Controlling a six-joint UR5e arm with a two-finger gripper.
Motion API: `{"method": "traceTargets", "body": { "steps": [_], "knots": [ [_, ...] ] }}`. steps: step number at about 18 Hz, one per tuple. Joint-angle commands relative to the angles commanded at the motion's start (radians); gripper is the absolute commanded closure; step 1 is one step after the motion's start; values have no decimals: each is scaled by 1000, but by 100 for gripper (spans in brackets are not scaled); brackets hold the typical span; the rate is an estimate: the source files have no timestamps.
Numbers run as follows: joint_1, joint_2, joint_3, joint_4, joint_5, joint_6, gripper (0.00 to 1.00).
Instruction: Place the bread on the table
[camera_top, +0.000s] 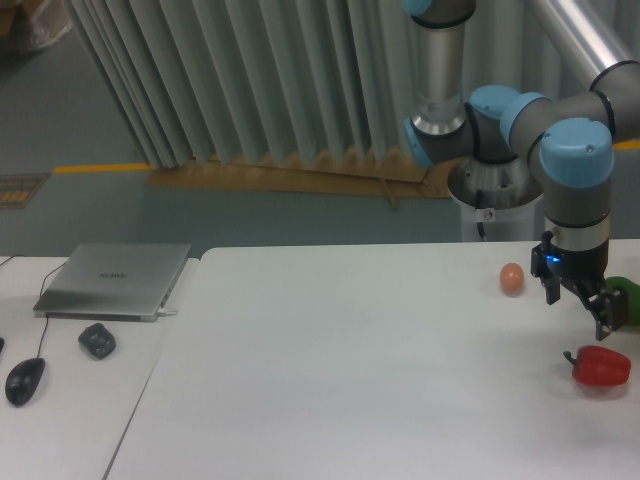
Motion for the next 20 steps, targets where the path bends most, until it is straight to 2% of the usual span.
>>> {"method": "traceTargets", "body": {
  "steps": [7, 14, 20],
  "knots": [
    [3, 2, -5, 0, 2, 29, 0],
    [46, 5, -11, 0, 8, 130, 0],
    [118, 16, -22, -6, 2, 267, 0]
  ]
}}
